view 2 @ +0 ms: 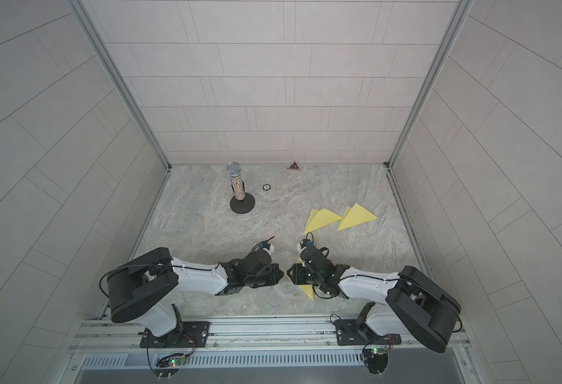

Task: Fold the square paper diagonally
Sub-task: Fold the paper at the center of the board.

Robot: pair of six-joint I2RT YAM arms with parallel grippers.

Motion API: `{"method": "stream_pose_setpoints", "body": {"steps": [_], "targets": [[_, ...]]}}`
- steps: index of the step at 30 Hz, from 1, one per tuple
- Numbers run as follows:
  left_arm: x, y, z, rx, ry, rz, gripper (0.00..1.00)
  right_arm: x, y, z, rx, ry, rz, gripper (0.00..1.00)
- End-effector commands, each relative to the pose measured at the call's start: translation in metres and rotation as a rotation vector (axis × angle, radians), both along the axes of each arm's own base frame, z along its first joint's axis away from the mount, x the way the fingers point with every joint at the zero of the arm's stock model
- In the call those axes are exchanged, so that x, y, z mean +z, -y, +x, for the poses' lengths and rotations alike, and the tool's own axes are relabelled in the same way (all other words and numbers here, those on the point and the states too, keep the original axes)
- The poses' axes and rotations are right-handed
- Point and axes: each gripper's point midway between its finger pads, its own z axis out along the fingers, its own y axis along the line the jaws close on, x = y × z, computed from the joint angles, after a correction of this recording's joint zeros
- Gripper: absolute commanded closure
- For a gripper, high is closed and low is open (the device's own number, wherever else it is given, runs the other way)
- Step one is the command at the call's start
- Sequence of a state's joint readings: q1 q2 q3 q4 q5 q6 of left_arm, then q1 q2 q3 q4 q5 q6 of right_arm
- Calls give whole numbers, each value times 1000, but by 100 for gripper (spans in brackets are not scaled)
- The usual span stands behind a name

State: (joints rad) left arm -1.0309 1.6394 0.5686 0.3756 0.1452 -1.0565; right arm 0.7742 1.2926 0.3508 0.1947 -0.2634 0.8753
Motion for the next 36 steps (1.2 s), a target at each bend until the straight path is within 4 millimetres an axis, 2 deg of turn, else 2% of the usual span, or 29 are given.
{"method": "stream_pose_setpoints", "body": {"steps": [1, 5, 7, 13, 22, 26, 30, 36], "targets": [[2, 1, -1, 28, -19, -38, 100, -38, 34, -28, -25, -122, -148, 75], [3, 12, -2, 20, -41, -99, 100, -39, 36, -29, -33, -128, -158, 94], [3, 15, -3, 15, -42, -105, 100, -40, 37, -29, -35, -129, -163, 100], [4, 10, -3, 27, -32, -87, 99, -41, 38, -29, -37, -132, -165, 100], [2, 12, -6, 36, -38, -79, 82, -43, 38, -30, -39, -135, -167, 100], [6, 9, -3, 60, -26, -84, 81, -43, 38, -30, -40, -135, -166, 100], [20, 7, 1, 78, 7, -99, 81, -44, 37, -29, -37, -137, -164, 100], [40, 17, 4, 58, 42, -138, 86, -44, 35, -29, -36, -140, -158, 100]]}}
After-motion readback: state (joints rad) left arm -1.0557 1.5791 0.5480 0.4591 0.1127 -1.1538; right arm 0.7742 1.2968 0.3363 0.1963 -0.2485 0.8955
